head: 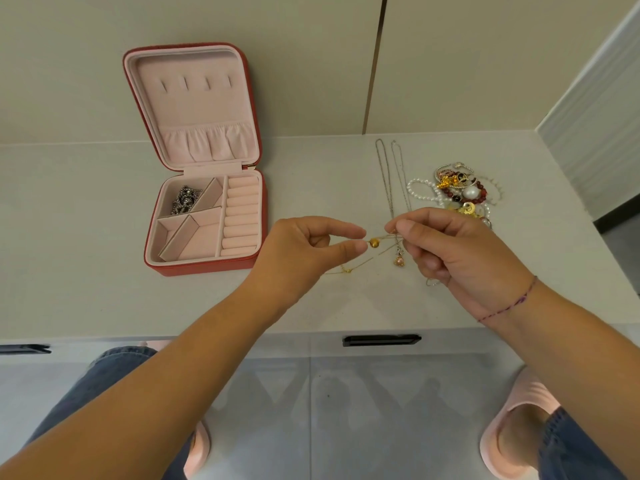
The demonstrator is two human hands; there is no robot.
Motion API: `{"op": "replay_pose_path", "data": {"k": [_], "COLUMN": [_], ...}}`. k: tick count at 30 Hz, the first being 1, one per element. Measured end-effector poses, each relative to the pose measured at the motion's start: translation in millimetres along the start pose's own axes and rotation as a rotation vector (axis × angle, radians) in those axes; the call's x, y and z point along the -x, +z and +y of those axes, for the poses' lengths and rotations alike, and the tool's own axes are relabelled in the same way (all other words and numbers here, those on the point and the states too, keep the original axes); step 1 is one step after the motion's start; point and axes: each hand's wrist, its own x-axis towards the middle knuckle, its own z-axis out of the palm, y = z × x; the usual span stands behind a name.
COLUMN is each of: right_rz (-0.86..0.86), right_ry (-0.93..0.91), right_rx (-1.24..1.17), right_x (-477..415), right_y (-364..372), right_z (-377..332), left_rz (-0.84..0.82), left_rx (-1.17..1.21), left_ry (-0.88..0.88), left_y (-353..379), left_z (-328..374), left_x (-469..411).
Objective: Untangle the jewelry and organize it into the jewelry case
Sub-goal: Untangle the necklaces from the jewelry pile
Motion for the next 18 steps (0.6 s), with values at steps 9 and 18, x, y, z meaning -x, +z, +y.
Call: {"op": "replay_pose_path", "data": {"k": [9, 18], "right_rz": [0.083, 0.075], "right_ry": [-0.063, -0.123], "right_rx": [0.091, 0.196], "right_x": [1.4, 1.1], "right_y": [1.8, 3.6], "right_z": [-0.6, -0.5], "left_rz": [0.002, -0.012], "left_rx": [0.004, 0.048], "left_ry": [0.021, -0.004], "left_y": [0.2, 0.3], "left_z": [-5.4, -2.2], "left_x": [-1.1, -1.0]}}
